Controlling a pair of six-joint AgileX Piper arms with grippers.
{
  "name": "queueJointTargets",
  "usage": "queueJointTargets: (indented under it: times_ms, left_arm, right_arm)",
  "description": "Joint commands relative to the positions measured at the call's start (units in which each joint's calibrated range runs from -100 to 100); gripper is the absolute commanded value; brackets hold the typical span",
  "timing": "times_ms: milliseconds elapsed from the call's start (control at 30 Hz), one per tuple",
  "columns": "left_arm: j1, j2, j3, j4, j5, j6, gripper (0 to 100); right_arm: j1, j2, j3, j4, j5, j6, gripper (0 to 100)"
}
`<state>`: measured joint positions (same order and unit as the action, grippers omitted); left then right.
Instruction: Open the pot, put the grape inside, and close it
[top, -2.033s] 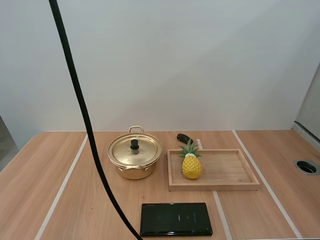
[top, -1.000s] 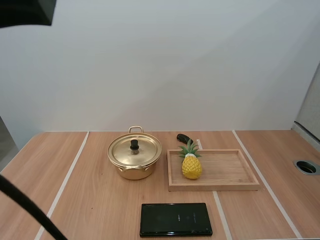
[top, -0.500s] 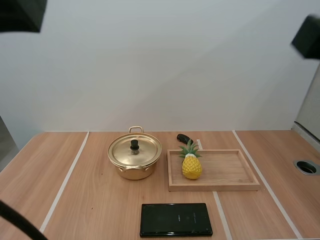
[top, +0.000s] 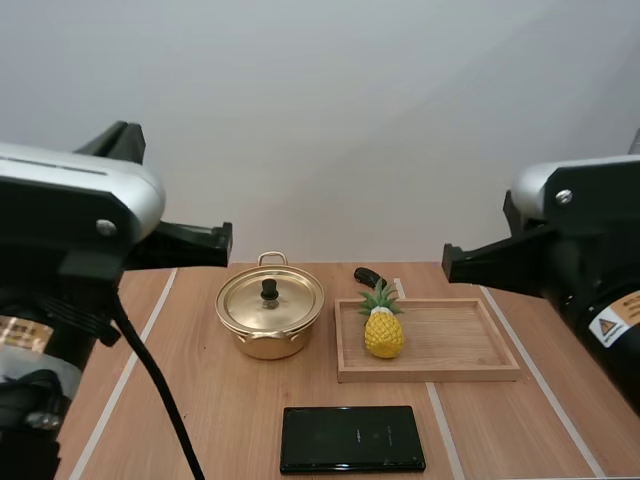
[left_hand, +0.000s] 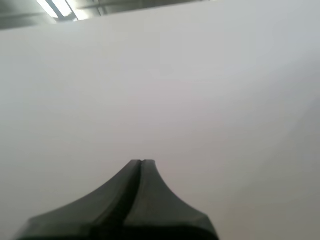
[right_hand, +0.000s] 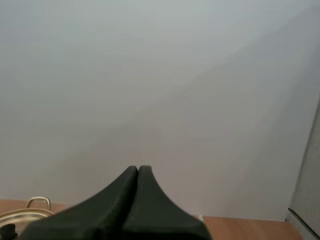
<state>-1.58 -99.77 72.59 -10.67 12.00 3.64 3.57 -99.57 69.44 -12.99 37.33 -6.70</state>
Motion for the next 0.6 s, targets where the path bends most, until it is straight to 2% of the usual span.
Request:
queueJointTargets:
  times_ms: [0,133,433,567]
  left_arm:
    - [-0.25,-0.2,3.9,0.0,-0.4,-0.9,0]
    - [-0.25,-0.2,8.4,1.7,1.2,-0.9,0]
    - [-0.25,-0.2,8.8,12.2,23.8,-0.2,0]
    - [-0.25,-0.2,8.8,8.2,23.4,-0.4,0]
  right_arm:
    - [-0.2,-0.4,3.9,-1.0,-5.4,-0.4,0]
    - [-0.2,-0.4,7.6,-1.0,-5.1,-0.4,0]
    - [0.2,-0.4,7.8,0.1,-1.0,-0.4,0]
    - [0.2,-0.4,7.8,4.5,-1.6,-0.1,0]
